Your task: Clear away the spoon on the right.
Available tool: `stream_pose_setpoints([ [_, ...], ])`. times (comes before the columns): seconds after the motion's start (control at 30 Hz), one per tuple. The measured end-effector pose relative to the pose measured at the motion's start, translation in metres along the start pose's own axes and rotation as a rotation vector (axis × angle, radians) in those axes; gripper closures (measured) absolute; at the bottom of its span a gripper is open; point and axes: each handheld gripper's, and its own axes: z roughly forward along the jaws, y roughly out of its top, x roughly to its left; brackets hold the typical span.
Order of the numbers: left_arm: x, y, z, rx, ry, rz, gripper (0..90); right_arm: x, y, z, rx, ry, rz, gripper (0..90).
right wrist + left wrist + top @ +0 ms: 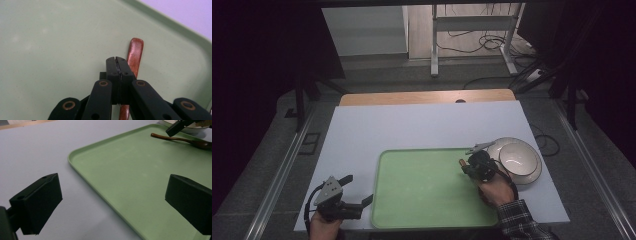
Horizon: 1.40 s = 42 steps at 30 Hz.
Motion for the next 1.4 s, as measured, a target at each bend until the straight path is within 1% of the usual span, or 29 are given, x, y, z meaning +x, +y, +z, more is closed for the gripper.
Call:
stream_pose_setpoints([
  [0.13, 0.0, 0.0, 0.0, 0.0, -0.002, -0.003, 0.7, 0.001, -0.002, 0.002, 0.0, 0.005, -0.011, 89.5],
  [0.3, 0.0, 0.0, 0.0, 0.001, -0.005, -0.002, 0.6, 0.001, -0.003, 0.005, 0.019, -0.007, -0.013, 89.5],
  [0.67, 0.0, 0.0, 0.0, 0.004, -0.005, 0.0, 0.6, -0.008, -0.007, 0.006, 0.043, -0.027, 0.026, 89.5],
  [0.73, 0.0, 0.0, 0.0, 0.003, -0.006, 0.0, 0.6, -0.01, -0.007, 0.006, 0.045, -0.037, 0.034, 89.5],
  [0.9, 0.0, 0.0, 0.0, 0.003, -0.005, 0.0, 0.6, -0.015, -0.009, 0.004, 0.046, -0.058, 0.041, 89.5],
  [1.1, 0.0, 0.0, 0.0, 0.004, -0.004, 0.002, 0.6, -0.021, -0.011, 0.001, 0.044, -0.079, 0.066, 89.5],
  [1.17, 0.0, 0.0, 0.0, 0.004, -0.005, 0.001, 0.6, -0.022, -0.011, 0.001, 0.042, -0.082, 0.067, 89.5],
  [1.27, 0.0, 0.0, 0.0, 0.005, -0.004, 0.002, 0.6, -0.025, -0.012, -0.001, 0.043, -0.099, 0.078, 89.5],
  [1.4, 0.0, 0.0, 0.0, 0.007, -0.004, 0.004, 0.6, -0.028, -0.014, -0.002, 0.041, -0.102, 0.088, 89.5],
])
